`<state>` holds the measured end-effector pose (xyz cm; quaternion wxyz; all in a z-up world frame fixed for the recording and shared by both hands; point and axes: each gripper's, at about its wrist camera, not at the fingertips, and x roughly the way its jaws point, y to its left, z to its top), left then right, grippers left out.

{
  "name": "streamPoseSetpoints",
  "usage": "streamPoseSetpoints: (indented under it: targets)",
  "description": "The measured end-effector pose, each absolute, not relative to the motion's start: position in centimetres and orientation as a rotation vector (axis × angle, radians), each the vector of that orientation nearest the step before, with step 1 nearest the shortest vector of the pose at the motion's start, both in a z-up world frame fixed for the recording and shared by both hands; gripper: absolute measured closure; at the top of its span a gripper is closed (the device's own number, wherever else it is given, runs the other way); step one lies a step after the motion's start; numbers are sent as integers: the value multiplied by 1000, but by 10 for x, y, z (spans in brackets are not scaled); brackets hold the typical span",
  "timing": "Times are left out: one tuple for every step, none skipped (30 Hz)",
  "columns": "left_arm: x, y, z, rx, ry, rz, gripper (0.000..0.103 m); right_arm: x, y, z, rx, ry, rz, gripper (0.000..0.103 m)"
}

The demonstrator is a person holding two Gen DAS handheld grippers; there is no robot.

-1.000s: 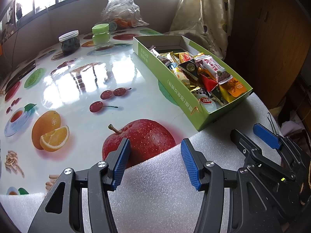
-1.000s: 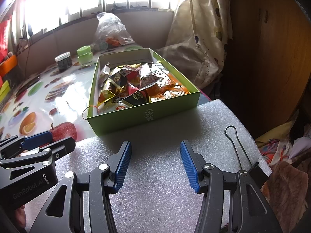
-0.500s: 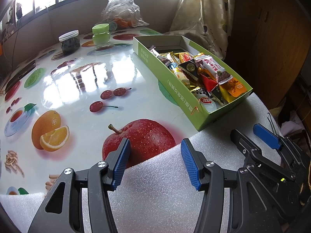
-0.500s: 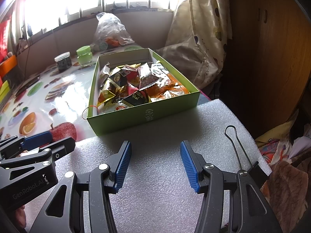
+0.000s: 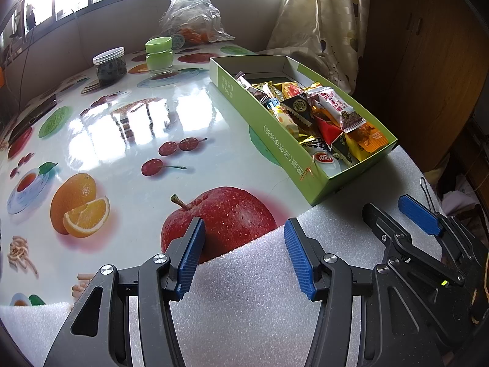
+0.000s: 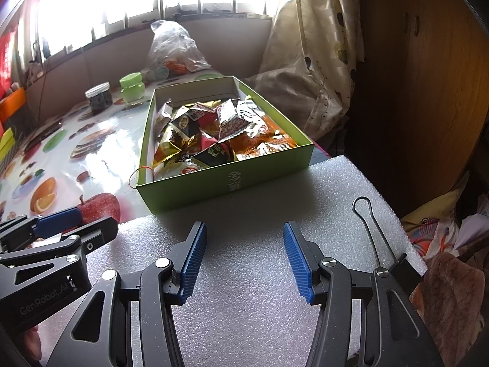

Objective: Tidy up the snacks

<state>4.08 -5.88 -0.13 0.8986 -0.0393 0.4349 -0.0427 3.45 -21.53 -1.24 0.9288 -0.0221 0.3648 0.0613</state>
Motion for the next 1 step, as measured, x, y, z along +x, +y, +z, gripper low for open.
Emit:
streamPoseSetpoints:
  targets:
    - [41, -58, -1, -81, 901, -88, 48, 35, -215, -12, -45, 747, 125, 51]
